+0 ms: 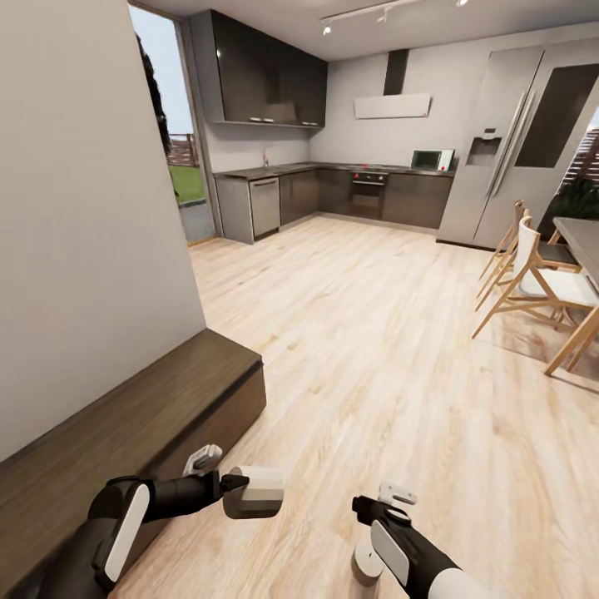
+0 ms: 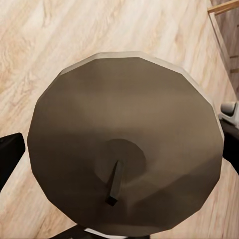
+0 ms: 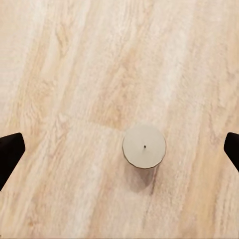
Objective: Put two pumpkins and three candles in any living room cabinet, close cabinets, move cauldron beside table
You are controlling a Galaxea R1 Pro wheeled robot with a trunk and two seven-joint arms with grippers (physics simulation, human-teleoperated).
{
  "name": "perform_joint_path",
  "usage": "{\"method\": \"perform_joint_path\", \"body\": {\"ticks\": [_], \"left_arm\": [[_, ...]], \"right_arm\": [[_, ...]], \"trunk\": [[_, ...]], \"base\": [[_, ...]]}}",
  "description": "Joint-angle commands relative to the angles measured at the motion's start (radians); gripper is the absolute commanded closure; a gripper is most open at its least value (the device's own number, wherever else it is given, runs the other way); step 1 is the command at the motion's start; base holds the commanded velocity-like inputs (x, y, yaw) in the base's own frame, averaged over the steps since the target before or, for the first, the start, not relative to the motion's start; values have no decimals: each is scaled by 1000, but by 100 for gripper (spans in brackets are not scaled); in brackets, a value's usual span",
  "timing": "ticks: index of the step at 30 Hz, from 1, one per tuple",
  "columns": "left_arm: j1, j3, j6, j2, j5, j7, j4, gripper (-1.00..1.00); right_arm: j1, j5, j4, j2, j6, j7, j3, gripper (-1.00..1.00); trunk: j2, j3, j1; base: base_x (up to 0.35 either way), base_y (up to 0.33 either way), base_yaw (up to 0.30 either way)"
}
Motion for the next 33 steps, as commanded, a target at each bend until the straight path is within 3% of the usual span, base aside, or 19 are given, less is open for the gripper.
{"method": "perform_joint_path", "body": {"ticks": [1, 33], "left_arm": [[0, 0, 0, 0, 2, 0, 0, 100], [0, 0, -1, -1, 1, 1, 0, 100]], "right_arm": [[0, 0, -2, 0, 0, 3, 0, -100], [2, -10, -7, 0, -6, 0, -12, -100]], "trunk": [[-7, -3, 4], [-231, -103, 127]], "base": [[0, 0, 0], [0, 0, 0]]}}
